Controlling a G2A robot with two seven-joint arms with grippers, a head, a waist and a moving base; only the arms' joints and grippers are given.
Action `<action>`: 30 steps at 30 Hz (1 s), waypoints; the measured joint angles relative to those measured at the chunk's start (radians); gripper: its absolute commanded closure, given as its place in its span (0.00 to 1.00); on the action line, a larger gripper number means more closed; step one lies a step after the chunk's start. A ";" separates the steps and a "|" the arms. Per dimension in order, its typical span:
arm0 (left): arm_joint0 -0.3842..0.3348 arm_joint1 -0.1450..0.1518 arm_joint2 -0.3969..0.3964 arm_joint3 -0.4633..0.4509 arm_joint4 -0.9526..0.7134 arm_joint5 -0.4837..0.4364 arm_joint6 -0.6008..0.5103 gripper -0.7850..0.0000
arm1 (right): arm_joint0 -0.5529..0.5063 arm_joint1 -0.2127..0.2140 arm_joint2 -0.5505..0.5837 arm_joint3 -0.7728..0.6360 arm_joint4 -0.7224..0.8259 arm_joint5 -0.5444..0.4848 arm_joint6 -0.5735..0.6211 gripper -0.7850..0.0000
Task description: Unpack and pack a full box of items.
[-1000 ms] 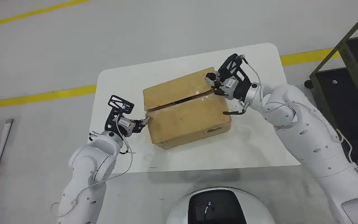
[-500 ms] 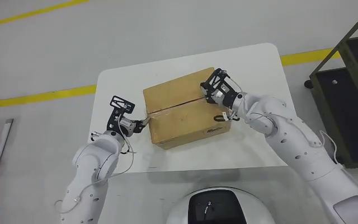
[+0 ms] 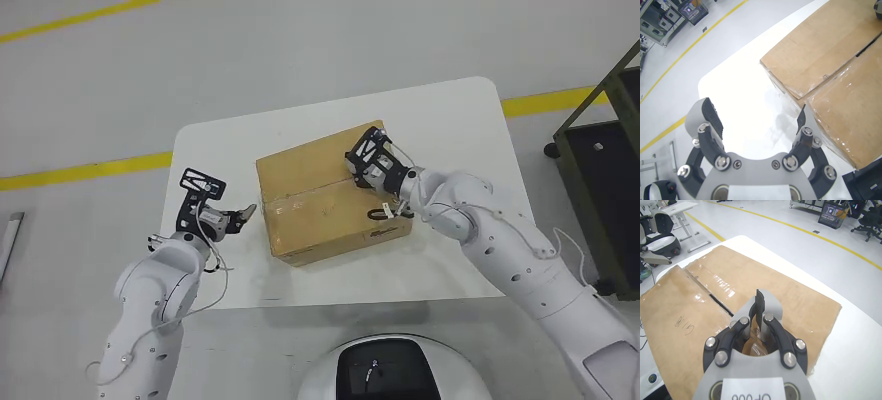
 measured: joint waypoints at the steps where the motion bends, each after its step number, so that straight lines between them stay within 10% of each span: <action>1: 0.008 0.001 -0.014 -0.003 0.002 0.003 -0.001 0.00 | 0.001 -0.001 -0.001 0.002 0.001 0.001 0.001 1.00; 30: 0.092 0.009 -0.016 0.089 0.160 -0.042 0.090 0.00 | 0.001 -0.029 0.002 0.011 -0.014 0.042 0.059 1.00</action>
